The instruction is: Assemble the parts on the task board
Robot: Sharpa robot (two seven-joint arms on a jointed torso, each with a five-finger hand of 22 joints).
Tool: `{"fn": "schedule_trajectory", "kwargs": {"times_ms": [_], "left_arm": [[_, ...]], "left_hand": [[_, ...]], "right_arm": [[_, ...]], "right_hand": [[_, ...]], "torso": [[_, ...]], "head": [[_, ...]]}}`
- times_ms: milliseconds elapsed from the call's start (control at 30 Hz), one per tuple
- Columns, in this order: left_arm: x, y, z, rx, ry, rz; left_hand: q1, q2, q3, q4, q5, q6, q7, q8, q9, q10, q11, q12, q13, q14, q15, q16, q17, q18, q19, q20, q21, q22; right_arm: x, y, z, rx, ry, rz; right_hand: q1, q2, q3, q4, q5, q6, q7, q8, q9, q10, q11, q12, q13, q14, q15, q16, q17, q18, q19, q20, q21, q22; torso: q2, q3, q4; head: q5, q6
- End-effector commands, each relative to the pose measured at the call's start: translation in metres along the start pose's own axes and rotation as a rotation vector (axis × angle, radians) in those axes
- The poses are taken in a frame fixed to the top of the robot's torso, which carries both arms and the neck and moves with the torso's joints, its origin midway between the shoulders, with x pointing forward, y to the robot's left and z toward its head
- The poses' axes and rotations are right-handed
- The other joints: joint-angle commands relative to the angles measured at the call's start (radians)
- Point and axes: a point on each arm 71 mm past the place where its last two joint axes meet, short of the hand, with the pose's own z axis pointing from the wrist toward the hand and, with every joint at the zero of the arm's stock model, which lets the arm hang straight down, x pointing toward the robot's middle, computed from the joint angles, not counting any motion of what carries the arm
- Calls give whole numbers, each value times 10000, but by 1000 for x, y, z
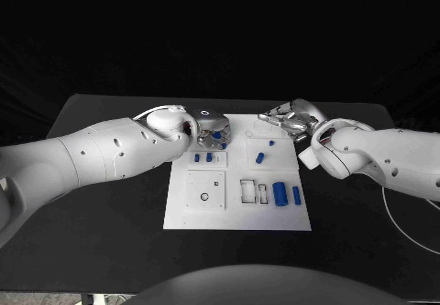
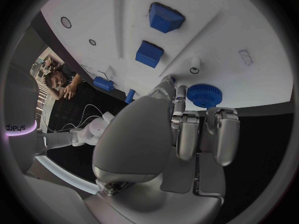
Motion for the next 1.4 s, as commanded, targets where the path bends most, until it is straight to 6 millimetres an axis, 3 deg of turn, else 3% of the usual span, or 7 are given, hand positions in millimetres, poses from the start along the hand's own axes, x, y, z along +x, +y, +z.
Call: {"fn": "schedule_trajectory", "kwargs": {"times_ms": [33, 700, 1167, 1400], "left_arm": [[6, -4, 1, 107, 463, 20], [7, -3, 1, 117, 563, 56], [4, -6, 1, 358, 269, 200], [3, -7, 0, 446, 67, 256]], "left_hand": [[53, 12, 70, 10, -51, 59, -1, 36, -15, 48, -8, -6, -3, 1060, -71, 26, 2633, -76, 1051, -63, 24, 2635], [349, 22, 436, -7, -52, 597, -95, 240, 11, 548, -167, 60, 8, 1060, -201, 26, 2633, -76, 1051, -103, 24, 2635], [420, -58, 533, -55, -50, 1138, 31, 450, 87, 1316, -76, 194, 26, 1060, -131, 26, 2633, -76, 1051, -120, 24, 2635], [419, -94, 535, -34, -52, 1160, 51, 448, 86, 1359, -53, 158, 10, 1060, -109, 26, 2633, -76, 1051, -119, 24, 2635]], "right_arm": [[1, 0, 0, 22, 184, -18], [1, -1, -1, 54, 178, -21], [1, -1, 0, 45, 194, -19], [1, -1, 0, 56, 200, -22]], "right_hand": [[62, 61, -55, -4, 33, 21, 12, 67, 12, 1031, 69, -50, 2614, 1042, 55, 41, 2634, -67, 1048, 79, 45, 2629], [62, 65, -59, 0, 37, 25, 13, 69, 13, 1031, 69, -50, 2614, 1042, 55, 41, 2634, -67, 1048, 81, 45, 2629], [62, 65, -59, 0, 37, 25, 13, 69, 13, 1031, 69, -50, 2614, 1042, 55, 41, 2634, -67, 1048, 81, 45, 2629], [62, 72, -65, 6, 40, 36, 15, 75, 16, 1031, 70, -50, 2614, 1042, 56, 41, 2634, -67, 1048, 83, 45, 2629]], "torso": [[3, -2, 4], [-6, -5, 3], [-12, -6, 5], [-9, -5, 11]], "head": [[-56, -6], [-69, -22], [-40, -16], [-33, -21]]}}
